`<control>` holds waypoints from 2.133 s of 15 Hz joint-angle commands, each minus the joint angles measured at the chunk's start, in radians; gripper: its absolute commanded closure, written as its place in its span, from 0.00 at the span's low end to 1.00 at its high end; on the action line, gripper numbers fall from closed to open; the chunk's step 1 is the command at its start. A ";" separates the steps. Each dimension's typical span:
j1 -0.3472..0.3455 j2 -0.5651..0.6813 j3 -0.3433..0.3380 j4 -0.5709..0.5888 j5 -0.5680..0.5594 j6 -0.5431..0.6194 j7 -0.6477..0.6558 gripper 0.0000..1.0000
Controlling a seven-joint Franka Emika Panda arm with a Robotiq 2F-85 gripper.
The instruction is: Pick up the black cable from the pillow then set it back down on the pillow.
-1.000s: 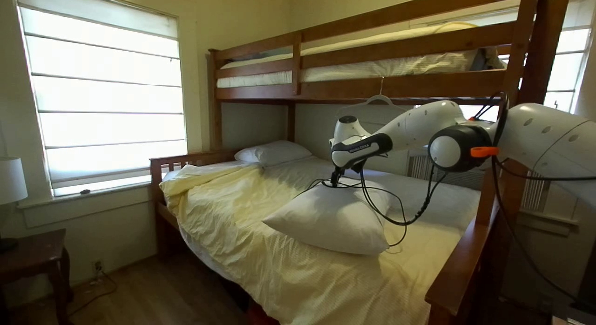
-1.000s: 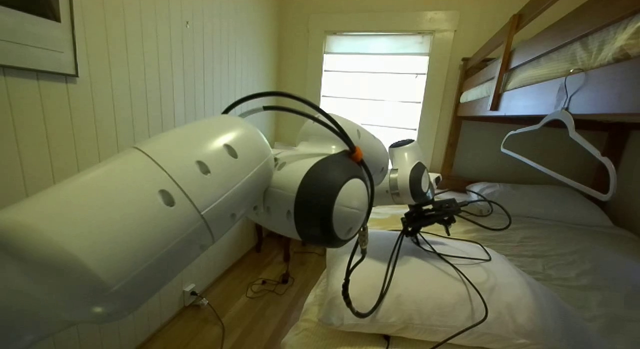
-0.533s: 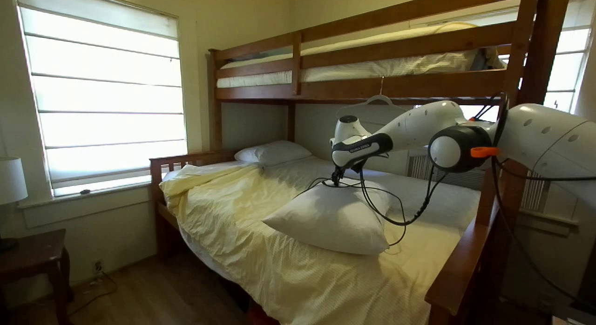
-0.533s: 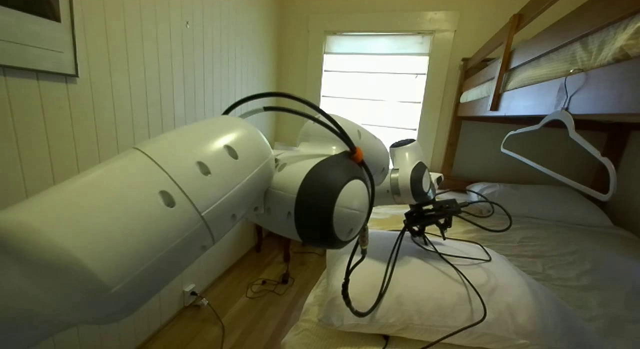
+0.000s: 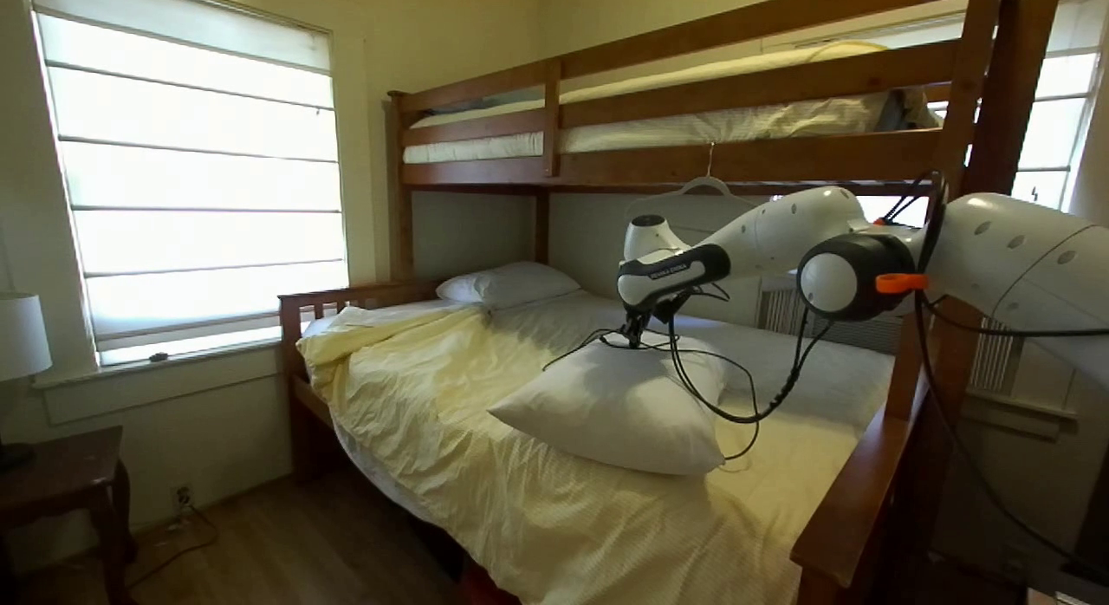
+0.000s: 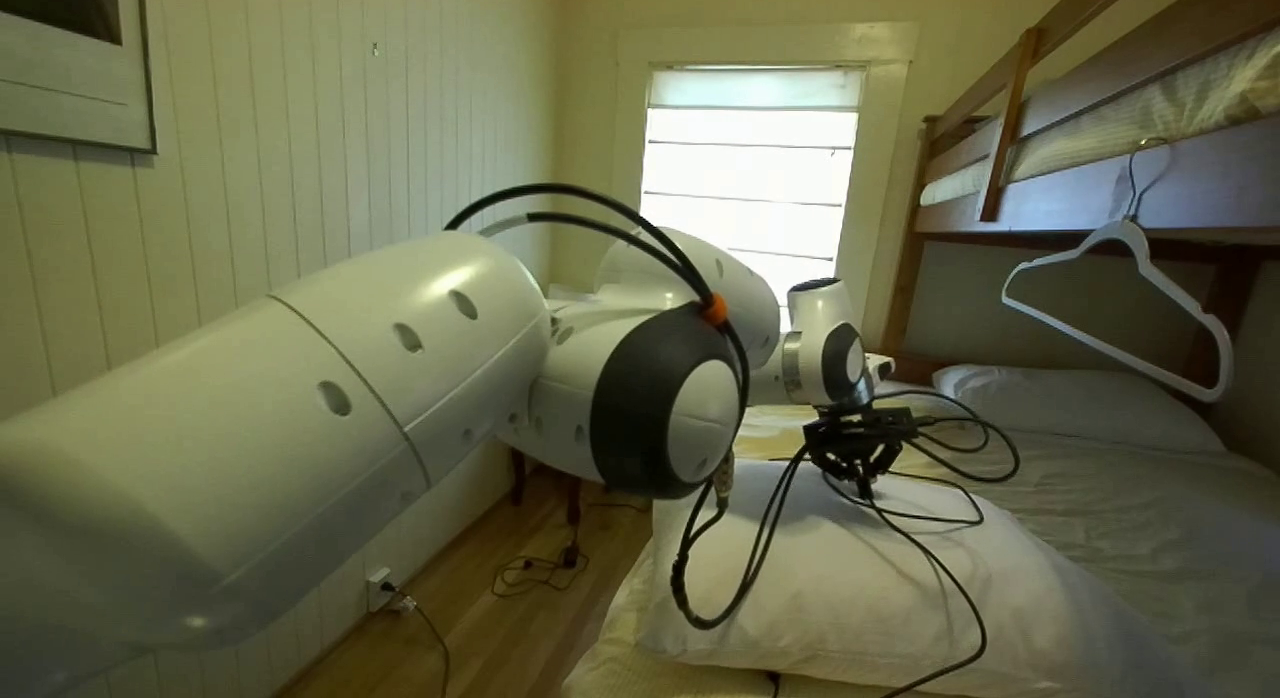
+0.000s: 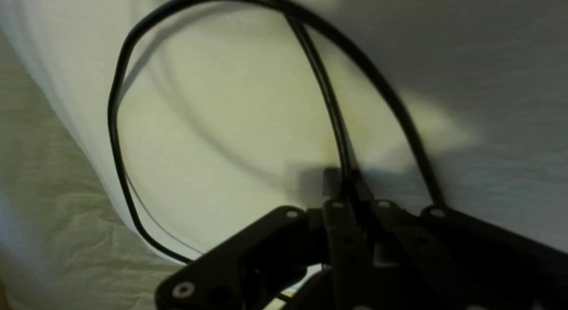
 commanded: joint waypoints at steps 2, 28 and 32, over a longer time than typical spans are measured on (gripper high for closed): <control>-0.069 0.007 0.102 0.077 0.160 -0.062 -0.031 0.99; -0.227 -0.046 0.450 0.189 0.283 0.245 -0.531 0.99; -0.273 -0.041 0.587 0.245 0.350 0.322 -0.653 0.99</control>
